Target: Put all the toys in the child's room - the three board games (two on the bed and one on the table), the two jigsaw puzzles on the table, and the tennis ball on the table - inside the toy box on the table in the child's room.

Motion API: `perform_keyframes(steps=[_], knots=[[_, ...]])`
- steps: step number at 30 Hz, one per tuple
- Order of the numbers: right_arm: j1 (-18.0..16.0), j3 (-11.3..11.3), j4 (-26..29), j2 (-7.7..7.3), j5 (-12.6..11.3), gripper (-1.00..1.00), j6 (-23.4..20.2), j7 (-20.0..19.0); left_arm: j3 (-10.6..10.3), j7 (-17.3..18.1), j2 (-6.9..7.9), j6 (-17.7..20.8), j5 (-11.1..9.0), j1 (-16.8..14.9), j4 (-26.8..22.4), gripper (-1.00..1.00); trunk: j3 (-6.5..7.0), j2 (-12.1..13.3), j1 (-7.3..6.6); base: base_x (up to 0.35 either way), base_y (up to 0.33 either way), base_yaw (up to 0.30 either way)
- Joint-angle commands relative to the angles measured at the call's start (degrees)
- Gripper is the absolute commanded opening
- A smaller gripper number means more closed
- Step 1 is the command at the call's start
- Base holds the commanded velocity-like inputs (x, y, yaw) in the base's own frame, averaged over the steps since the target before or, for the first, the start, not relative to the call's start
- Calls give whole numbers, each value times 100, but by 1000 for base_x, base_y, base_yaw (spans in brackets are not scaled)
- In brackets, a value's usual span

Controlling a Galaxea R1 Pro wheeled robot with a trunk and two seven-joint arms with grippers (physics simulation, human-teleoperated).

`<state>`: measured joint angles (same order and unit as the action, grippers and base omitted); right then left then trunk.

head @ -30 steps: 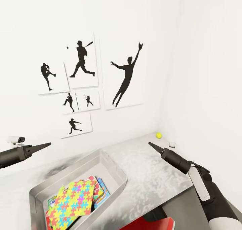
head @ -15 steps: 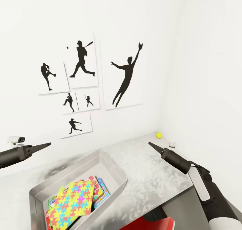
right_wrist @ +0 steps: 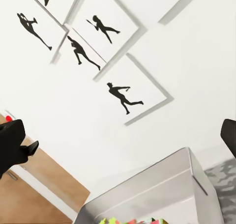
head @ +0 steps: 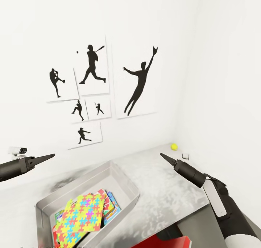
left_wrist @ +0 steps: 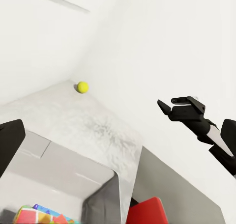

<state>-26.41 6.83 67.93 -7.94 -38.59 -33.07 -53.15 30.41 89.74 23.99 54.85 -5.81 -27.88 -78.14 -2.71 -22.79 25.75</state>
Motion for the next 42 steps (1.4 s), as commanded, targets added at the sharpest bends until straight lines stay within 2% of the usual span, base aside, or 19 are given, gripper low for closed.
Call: perform_keyframes(steps=[1,42], knots=[[-4,3,1,-2,-34,100,-42,-2,0,26,0,61,9,-7,0,100,-11,-13,4,0,0,135],[-4,3,1,3,-18,100,-42,-2,26,26,0,61,5,-7,0,100,-6,-13,4,0,-22,6]])
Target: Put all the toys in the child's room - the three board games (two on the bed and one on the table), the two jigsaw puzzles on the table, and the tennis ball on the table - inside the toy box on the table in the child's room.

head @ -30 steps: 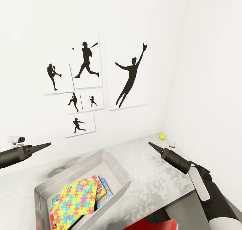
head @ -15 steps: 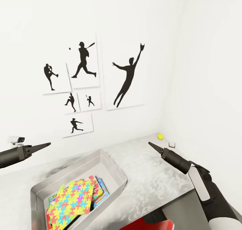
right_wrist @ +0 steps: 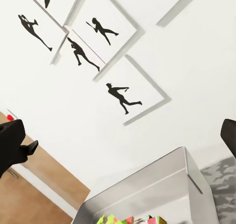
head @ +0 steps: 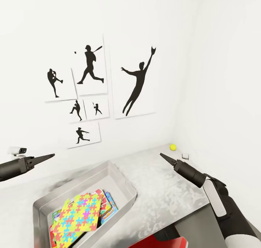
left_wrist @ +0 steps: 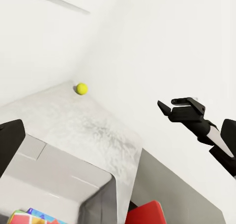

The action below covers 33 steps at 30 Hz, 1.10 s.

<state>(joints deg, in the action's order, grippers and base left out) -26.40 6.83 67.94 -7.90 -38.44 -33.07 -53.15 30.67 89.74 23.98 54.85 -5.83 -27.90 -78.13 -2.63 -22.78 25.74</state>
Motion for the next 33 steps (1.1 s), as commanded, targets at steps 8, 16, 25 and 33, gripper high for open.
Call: perform_keyframes(steps=[8,16,25,33], knots=[[-5,2,0,-3,-32,100,-42,0,1,26,1,60,9,-5,0,100,-14,-13,4,0,0,0],[-5,2,0,-2,-32,100,-42,-2,-1,26,1,61,10,-5,0,100,-14,-13,4,2,0,0],[-5,2,0,-1,-32,100,-42,-2,-11,26,1,59,6,-5,0,100,-14,-13,4,27,0,0],[-5,2,0,-1,-32,100,-42,-2,-1,26,1,55,4,-5,0,100,-14,-13,4,3,0,0]])
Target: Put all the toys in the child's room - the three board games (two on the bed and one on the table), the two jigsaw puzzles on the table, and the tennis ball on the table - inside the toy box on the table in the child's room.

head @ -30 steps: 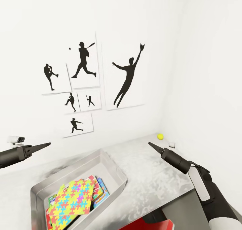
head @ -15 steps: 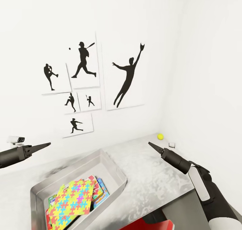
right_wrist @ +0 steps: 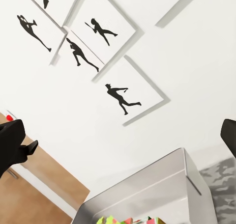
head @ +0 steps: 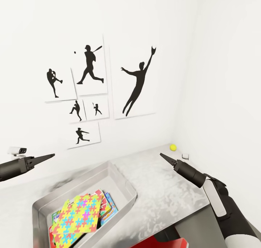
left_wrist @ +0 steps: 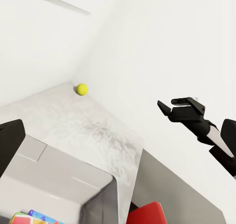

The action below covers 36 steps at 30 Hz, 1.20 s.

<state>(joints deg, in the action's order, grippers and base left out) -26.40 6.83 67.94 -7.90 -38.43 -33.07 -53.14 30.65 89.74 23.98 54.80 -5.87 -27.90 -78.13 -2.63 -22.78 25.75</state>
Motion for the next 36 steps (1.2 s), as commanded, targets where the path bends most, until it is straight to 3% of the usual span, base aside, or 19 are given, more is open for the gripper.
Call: perform_keyframes(steps=[1,36], knots=[[-5,2,0,-1,-33,100,-41,-3,1,26,1,61,8,-5,0,100,-14,-13,4,0,0,0],[-5,2,47,5,-38,100,-60,55,12,26,1,57,7,-5,0,100,-14,-13,4,0,0,0]])
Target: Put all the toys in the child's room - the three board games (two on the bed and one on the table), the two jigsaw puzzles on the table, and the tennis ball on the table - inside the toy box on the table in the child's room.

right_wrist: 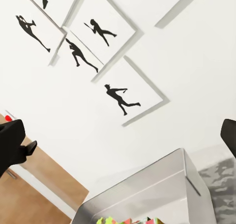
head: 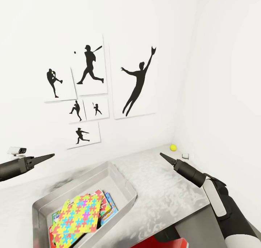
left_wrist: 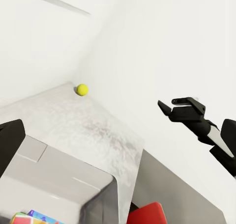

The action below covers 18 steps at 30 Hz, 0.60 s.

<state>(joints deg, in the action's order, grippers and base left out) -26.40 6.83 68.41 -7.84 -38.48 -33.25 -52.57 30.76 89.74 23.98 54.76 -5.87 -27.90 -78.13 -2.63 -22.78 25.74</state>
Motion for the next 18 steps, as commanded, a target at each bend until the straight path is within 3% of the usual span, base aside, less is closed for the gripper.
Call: perform_keyframes(steps=[1,4,7,12,13,16,18], knots=[[-5,-4,2,4,-31,100,-56,18,4,26,1,61,7,-5,0,100,-14,-13,4,0,0,0],[-8,-2,-11,5,-31,100,-163,171,2,26,1,61,7,-5,0,100,-14,-13,4,0,0,0],[-75,21,5,-1,-15,100,-631,744,6,26,1,59,2,-5,0,100,-14,-13,4,0,0,0],[-737,28,50,49,-43,100,-1511,2220,14,26,1,57,6,-5,0,100,-14,-13,4,0,0,0],[-844,26,44,63,-49,100,-1571,2410,13,26,1,58,6,-5,0,100,-14,-13,4,0,0,0],[-1480,12,-40,174,-61,100,-1768,3549,5,26,1,59,6,-5,0,100,-14,-13,4,0,0,0],[-1683,-1,-86,225,-62,100,-1829,3923,0,26,1,56,3,-5,0,100,-14,-13,4,0,0,0]])
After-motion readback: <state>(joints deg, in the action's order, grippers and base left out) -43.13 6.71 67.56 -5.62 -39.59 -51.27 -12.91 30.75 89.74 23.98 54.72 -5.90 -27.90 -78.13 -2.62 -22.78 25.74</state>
